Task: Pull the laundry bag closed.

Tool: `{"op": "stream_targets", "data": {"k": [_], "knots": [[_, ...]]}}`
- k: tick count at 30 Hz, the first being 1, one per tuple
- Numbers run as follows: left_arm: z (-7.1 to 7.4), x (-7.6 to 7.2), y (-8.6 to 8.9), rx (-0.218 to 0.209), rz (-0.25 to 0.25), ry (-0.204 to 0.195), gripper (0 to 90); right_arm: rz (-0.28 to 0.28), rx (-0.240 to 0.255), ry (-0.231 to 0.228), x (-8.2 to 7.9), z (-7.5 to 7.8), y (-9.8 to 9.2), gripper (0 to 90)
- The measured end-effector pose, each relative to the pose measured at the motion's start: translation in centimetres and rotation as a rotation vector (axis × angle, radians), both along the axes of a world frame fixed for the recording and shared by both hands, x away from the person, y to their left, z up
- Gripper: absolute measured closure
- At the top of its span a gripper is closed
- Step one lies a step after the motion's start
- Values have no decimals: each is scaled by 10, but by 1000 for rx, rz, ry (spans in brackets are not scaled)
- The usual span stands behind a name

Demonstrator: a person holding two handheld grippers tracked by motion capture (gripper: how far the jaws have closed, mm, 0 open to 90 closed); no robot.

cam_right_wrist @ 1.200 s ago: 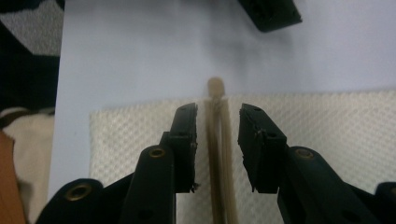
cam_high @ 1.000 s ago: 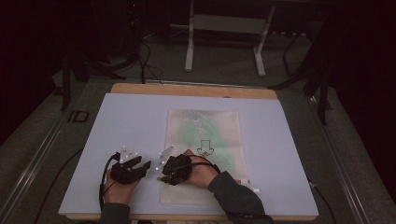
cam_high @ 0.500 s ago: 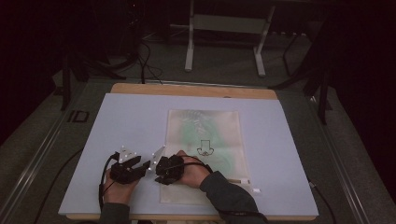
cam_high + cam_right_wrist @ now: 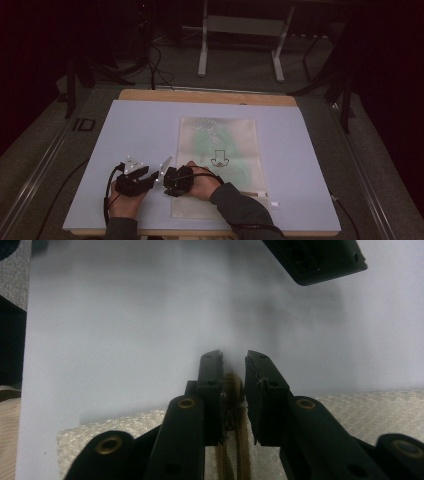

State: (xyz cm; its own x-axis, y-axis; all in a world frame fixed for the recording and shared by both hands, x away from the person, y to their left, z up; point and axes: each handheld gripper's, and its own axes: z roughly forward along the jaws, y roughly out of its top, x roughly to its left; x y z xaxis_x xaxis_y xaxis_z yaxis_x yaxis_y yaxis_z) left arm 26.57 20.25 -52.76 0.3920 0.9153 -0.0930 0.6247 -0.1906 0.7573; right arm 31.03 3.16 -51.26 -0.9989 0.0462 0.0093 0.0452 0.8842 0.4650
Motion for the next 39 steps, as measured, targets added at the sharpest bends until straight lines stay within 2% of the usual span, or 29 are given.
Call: {"op": "stream_targets", "data": {"k": [9, 18, 30, 39], "knots": [[0, 0, 2, -10, 13, -2, 537, 15, -20, -30, -2, 1, 3, 806], [1, 0, 4, -5, 10, 0, 536, 18, 16, -43, -5, 8, 1, 808], [1, 0, 3, -2, 9, 3, 532, 21, 51, -55, -8, 21, -11, 811], [1, -1, 1, 0, 1, -2, 534, 12, 58, -46, -8, 21, -27, 811]]}}
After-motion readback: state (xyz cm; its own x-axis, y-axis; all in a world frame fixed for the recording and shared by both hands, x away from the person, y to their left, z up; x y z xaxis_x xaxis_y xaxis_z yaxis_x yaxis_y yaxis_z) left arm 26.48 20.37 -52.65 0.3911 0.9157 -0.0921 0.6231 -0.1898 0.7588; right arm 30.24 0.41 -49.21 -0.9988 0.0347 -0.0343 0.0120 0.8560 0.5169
